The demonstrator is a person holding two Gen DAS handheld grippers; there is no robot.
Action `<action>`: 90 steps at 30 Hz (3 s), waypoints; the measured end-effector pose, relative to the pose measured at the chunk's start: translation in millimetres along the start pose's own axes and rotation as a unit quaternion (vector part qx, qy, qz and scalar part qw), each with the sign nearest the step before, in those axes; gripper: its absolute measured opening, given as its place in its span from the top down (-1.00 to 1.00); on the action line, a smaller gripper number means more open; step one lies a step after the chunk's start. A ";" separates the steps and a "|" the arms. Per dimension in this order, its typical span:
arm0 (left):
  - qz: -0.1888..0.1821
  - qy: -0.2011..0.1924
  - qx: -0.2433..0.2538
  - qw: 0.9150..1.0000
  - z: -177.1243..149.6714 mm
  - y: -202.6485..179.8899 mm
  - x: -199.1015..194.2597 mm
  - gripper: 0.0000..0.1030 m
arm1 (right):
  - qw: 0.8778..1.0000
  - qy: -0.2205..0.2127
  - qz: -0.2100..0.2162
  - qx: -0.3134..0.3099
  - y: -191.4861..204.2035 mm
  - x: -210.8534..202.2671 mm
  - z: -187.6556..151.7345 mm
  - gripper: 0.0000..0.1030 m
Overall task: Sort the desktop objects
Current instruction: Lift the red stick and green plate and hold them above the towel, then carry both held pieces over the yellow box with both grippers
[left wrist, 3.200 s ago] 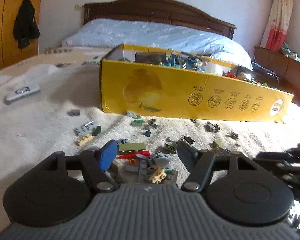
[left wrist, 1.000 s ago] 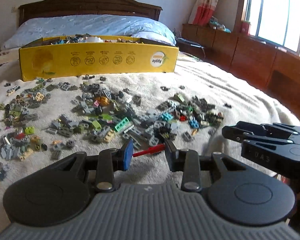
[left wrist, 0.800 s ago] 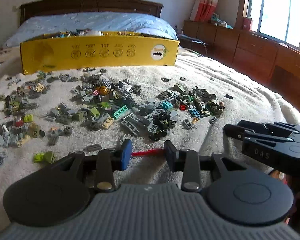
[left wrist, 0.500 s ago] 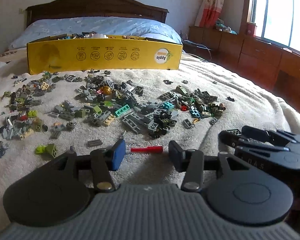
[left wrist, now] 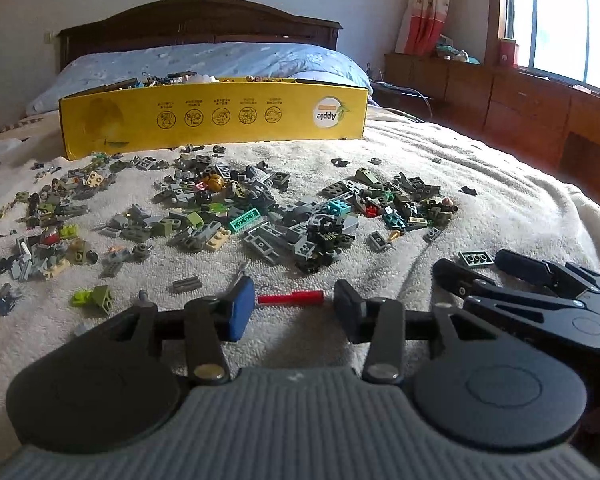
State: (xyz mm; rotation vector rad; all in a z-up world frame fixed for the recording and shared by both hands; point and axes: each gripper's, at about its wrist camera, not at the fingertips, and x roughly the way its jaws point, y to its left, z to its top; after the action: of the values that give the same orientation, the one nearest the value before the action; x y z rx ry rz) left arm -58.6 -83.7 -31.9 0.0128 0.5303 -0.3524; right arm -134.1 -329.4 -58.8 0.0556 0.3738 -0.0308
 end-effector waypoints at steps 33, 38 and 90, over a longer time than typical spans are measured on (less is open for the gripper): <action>-0.002 -0.006 0.013 1.000 24.0 6.5 1.2 0.25 | 0.999 -0.025 0.004 0.043 -7.9 -11.5 9.2 0.43; -0.001 0.001 0.012 1.000 34.3 13.5 8.4 0.25 | 0.999 -0.025 0.005 0.045 -8.8 -7.4 15.0 0.43; 0.135 -0.091 0.004 0.987 249.2 137.4 217.5 0.23 | 0.988 0.011 0.154 -0.010 97.7 311.7 241.0 0.43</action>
State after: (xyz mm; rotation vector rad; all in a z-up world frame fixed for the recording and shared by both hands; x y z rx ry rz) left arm 284.8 -51.0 64.5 0.0585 0.3413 -0.0890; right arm 247.6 -252.5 56.0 0.0934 0.3839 0.2796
